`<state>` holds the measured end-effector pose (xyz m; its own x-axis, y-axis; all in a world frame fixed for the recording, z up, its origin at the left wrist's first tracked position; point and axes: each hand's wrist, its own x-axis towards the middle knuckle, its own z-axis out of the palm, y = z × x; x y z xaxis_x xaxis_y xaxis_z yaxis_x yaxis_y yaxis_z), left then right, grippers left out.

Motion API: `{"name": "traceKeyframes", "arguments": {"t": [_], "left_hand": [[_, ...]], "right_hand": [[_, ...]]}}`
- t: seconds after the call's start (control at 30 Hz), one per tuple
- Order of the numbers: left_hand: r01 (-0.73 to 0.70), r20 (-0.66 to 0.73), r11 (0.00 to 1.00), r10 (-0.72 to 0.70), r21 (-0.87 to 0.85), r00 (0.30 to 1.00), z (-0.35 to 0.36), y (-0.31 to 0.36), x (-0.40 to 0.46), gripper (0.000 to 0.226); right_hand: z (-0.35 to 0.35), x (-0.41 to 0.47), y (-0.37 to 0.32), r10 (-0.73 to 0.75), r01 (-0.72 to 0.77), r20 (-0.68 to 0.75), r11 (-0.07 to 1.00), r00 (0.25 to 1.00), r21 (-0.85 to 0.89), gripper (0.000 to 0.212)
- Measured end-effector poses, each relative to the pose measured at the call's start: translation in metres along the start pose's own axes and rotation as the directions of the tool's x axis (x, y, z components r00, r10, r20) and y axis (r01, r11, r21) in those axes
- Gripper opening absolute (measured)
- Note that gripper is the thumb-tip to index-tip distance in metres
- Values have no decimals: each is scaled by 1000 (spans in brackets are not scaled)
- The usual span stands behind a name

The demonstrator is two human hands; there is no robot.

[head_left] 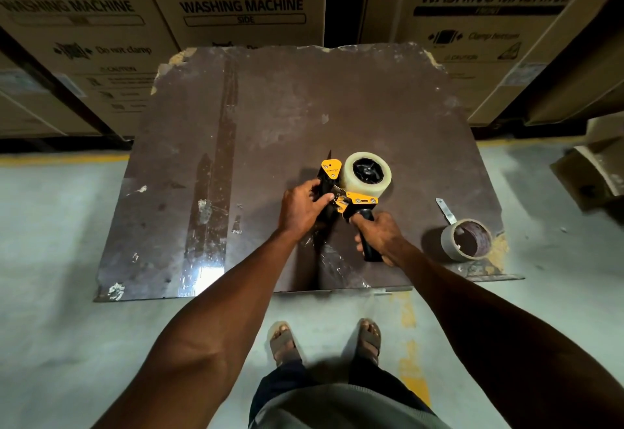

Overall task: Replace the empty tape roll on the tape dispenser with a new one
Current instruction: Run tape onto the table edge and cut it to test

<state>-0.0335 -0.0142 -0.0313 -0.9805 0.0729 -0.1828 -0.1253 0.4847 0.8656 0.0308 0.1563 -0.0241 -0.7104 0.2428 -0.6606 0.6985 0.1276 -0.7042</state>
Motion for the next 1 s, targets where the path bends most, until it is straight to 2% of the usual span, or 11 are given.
{"name": "traceKeyframes", "arguments": {"t": [0.1, 0.27, 0.53, 0.7, 0.83, 0.93, 1.0], "left_hand": [[3, -40, 1000, -2, 24, 999, 3, -3, 2, 53], [-14, -78, 995, 22, 101, 997, -1, 3, 4, 40], [-139, -203, 961, 189, 239, 961, 10, 13, -6, 22], [-143, -205, 945, 208, 294, 956, 10, 15, -6, 19], [-74, -187, 950, 136, 305, 973, 8, 7, -8, 19], [-97, -191, 935, 170, 342, 967, 1, 3, -9, 20], [-137, -192, 917, 221, 375, 956, -5, 2, -10, 25]], "right_hand": [[0, -2, 0, -5, 5, 1, 1000, 1000, -4, 17], [-4, -6, 1, 8, -8, 15, 1000, 1000, 9, 16], [-1, -9, -8, 30, -30, 19, 999, 999, 42, 18], [4, -7, -10, 34, -33, -29, 999, 999, 22, 19], [11, -5, 0, 5, -13, -97, 997, 995, -80, 29], [6, 2, 9, -23, -1, -119, 981, 993, -196, 42], [4, 7, 11, -77, 27, -124, 933, 989, -359, 59]]}}
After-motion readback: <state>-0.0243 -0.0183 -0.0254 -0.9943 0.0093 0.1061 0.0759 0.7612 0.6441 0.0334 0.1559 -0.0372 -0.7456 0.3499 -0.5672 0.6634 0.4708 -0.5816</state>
